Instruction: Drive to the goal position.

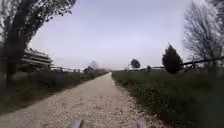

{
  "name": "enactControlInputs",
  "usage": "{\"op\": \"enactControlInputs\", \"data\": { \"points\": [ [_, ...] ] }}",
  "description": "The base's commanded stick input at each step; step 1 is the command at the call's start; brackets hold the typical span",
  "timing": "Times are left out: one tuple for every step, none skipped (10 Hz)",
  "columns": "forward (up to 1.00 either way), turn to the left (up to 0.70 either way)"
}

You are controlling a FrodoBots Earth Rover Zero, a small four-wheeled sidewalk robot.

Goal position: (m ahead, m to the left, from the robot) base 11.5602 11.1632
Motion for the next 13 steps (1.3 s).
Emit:
{"op": "enactControlInputs", "data": {
  "points": [
    [0.70,0.00],
    [0.70,0.00],
    [0.70,0.00],
    [0.70,-0.03],
    [0.70,-0.08],
    [0.70,-0.35],
    [0.70,-0.35],
    [0.70,-0.35],
    [0.70,-0.24],
    [0.70,-0.05],
    [0.70,0.00],
    [0.70,0.00],
    [0.70,0.00]
  ]
}}
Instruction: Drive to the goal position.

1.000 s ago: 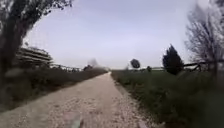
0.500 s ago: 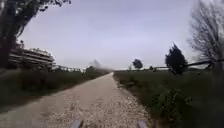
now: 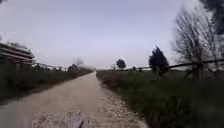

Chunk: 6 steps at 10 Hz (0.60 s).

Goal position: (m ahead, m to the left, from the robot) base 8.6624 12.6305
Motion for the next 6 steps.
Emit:
{"op": "enactControlInputs", "data": {
  "points": [
    [0.70,0.00],
    [0.70,0.00],
    [0.70,0.00],
    [0.70,0.00],
    [0.70,0.00],
    [0.70,0.00]
  ]
}}
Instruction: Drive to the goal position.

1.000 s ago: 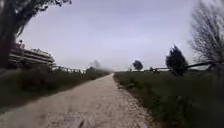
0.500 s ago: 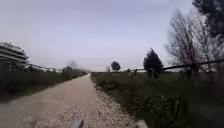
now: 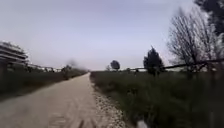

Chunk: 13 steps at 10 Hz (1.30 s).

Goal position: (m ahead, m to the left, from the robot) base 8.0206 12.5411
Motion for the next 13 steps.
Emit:
{"op": "enactControlInputs", "data": {
  "points": [
    [0.70,0.00],
    [0.70,0.00],
    [0.70,0.00],
    [0.70,0.00],
    [0.70,0.00],
    [0.70,0.00],
    [0.70,0.00],
    [0.70,0.00],
    [0.70,0.00],
    [0.70,0.00],
    [0.70,0.00],
    [0.70,0.00],
    [0.70,0.00]
  ]
}}
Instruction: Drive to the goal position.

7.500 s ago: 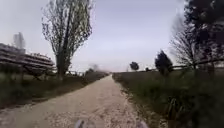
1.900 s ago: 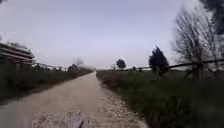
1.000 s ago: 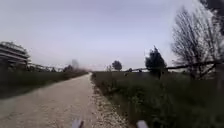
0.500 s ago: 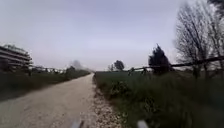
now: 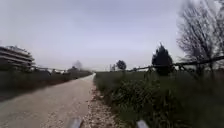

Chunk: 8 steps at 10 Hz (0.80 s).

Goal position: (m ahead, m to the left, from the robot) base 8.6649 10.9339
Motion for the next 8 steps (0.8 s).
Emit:
{"op": "enactControlInputs", "data": {
  "points": [
    [0.70,0.00],
    [0.70,0.00],
    [0.70,0.00],
    [0.70,0.02],
    [0.70,0.35],
    [0.70,0.33],
    [0.70,0.00],
    [0.70,0.00]
  ]
}}
